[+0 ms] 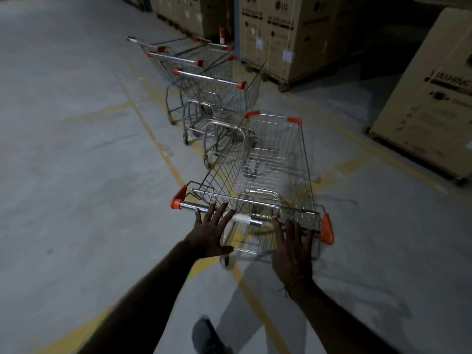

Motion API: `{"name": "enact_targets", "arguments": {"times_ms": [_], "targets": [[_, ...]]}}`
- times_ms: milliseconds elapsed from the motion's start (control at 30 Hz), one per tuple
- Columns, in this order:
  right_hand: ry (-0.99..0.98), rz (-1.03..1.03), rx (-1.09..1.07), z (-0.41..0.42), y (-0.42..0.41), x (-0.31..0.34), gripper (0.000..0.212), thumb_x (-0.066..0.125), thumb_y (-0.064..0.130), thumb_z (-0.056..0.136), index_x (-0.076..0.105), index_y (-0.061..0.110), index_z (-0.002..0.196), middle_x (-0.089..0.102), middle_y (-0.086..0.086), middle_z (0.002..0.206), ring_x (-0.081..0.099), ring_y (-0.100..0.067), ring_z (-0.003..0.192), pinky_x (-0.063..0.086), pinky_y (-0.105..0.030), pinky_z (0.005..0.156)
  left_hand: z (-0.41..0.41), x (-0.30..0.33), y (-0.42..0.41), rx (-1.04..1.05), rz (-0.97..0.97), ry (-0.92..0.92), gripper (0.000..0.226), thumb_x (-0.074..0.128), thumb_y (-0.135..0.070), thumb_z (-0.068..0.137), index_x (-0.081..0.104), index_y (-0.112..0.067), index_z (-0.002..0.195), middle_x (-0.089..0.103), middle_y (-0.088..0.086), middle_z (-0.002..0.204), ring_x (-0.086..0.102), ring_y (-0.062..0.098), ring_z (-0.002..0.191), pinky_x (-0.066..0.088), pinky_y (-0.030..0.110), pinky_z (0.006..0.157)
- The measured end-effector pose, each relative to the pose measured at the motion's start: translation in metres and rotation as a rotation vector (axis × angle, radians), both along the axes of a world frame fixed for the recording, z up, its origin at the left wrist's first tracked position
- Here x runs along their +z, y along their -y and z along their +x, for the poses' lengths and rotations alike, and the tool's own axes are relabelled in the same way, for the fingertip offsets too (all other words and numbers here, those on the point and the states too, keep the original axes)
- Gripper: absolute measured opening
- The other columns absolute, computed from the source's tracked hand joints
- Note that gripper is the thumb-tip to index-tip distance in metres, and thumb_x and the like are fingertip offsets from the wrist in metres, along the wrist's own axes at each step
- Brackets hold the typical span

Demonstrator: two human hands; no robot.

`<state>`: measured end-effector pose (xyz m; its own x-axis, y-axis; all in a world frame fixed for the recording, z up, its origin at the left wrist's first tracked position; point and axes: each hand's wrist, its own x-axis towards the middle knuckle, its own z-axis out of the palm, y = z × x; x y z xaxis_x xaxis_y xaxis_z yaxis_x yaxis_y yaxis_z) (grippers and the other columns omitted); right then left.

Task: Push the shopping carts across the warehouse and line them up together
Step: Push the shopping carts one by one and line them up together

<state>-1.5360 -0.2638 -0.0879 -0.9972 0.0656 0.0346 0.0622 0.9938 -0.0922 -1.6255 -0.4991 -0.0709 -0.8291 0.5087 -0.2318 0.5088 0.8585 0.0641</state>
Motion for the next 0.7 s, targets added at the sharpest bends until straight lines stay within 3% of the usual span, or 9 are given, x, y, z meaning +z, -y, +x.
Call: {"name": "enact_targets", "arguments": {"times_ms": [233,367,500,700], "targets": [[-0.003,0.016,-0.102,-0.105,0.045,0.006,0.102,0.081,0.016,0.052,0.041,0.017,0.147,0.048,-0.022,0.142,0.045,-0.045,0.13,0.013,-0.066,0.11,-0.122,0.008,0.031,-0.092,-0.014,0.01,0.112,0.05,-0.076,0.076,-0.026,-0.033,0.146,-0.02,0.005,0.16,-0.015,0.037,0.147,0.0,0.07,0.111],[0.018,0.016,-0.149,-0.16,0.06,0.007,0.114,0.08,0.017,0.049,0.027,0.022,0.15,0.046,-0.019,0.145,0.044,-0.042,0.131,0.0,-0.06,0.114,-0.187,0.011,0.042,-0.125,-0.001,0.023,0.112,0.051,-0.076,0.077,-0.026,-0.032,0.146,-0.022,0.004,0.16,-0.016,0.036,0.147,0.001,0.07,0.111],[0.051,0.0,-0.173,-0.212,0.071,0.01,0.114,0.075,0.015,0.054,0.018,0.024,0.152,0.042,-0.018,0.149,0.039,-0.04,0.136,0.01,-0.062,0.112,-0.244,0.006,0.05,-0.143,0.025,0.006,0.111,0.049,-0.078,0.076,-0.023,-0.033,0.147,-0.021,0.003,0.16,-0.016,0.035,0.147,-0.001,0.07,0.111],[0.004,0.019,-0.19,-0.292,0.075,0.001,0.11,0.077,0.015,0.053,0.028,0.021,0.151,0.044,-0.019,0.146,0.039,-0.042,0.136,0.004,-0.064,0.113,-0.33,-0.002,0.055,-0.15,0.045,-0.028,0.109,0.049,-0.079,0.075,-0.015,-0.034,0.15,-0.016,0.001,0.162,-0.016,0.033,0.147,0.0,0.069,0.112]]}}
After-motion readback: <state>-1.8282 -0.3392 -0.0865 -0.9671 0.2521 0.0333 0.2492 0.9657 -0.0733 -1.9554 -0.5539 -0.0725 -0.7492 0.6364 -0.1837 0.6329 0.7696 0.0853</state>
